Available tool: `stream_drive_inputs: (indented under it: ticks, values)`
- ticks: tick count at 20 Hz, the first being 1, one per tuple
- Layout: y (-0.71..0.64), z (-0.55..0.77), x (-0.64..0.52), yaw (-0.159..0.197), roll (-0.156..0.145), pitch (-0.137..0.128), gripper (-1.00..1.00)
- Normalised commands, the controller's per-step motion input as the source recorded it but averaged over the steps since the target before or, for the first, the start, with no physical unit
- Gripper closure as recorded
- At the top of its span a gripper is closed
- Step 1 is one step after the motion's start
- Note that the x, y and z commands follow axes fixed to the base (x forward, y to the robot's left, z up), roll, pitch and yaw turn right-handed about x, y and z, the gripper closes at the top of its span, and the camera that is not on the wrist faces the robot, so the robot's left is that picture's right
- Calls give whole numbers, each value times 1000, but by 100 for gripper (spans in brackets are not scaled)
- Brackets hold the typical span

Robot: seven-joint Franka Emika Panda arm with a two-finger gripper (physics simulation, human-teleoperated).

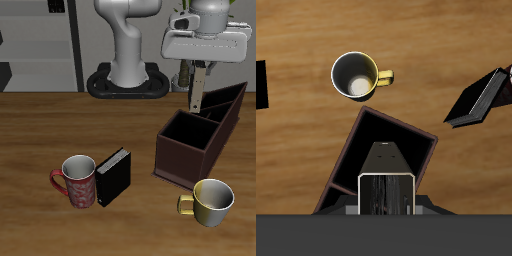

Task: Place the yellow book into the left desk caddy's right compartment and place the red mug into the left desk caddy's left compartment

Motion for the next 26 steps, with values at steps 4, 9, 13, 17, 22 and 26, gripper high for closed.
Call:
stream_drive_inputs:
  ticks: [4,9,13,17,22,26]
  values:
    - [103,13,90,-11,-16,-20,100]
    - [14,-13,72,-8,10,5,100]
    - [-23,2,64,25,0,-37,100]
    - [-77,-99,157,-6,-28,11,100]
    - [-71,-205,161,-13,-7,33,100]
    - [8,-199,35,-5,17,26,100]
